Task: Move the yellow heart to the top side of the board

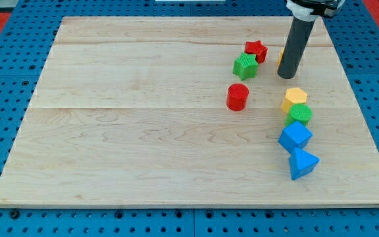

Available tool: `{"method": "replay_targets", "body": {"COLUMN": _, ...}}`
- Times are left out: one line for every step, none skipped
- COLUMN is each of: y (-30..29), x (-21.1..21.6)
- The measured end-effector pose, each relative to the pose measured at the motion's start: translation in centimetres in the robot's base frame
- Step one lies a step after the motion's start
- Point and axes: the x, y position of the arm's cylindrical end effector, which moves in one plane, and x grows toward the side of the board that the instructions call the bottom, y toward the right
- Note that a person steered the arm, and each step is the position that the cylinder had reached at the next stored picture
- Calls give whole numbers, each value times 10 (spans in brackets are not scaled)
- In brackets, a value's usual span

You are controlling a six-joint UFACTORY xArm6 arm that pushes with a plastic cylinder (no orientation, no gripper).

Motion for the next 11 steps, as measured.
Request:
{"method": "replay_targets", "body": {"y": 56, "x": 0}}
{"method": "replay_targets", "body": {"y": 31, "x": 0}}
{"method": "replay_targets", "body": {"y": 4, "x": -34}}
{"method": "replay_targets", "body": {"y": -49, "x": -72}}
{"method": "replay_targets", "body": {"y": -108, "x": -99}}
{"method": "replay_targets", "body": {"y": -116, "x": -98}}
{"method": "replay_targets", "body": {"y": -97, "x": -97}}
{"method": "replay_targets", "body": {"y": -113, "x": -99}}
{"method": "replay_targets", "body": {"y": -86, "x": -99}}
{"method": "replay_targets", "body": {"y": -38, "x": -103}}
{"method": "replay_targets", "body": {"y": -16, "x": -135}}
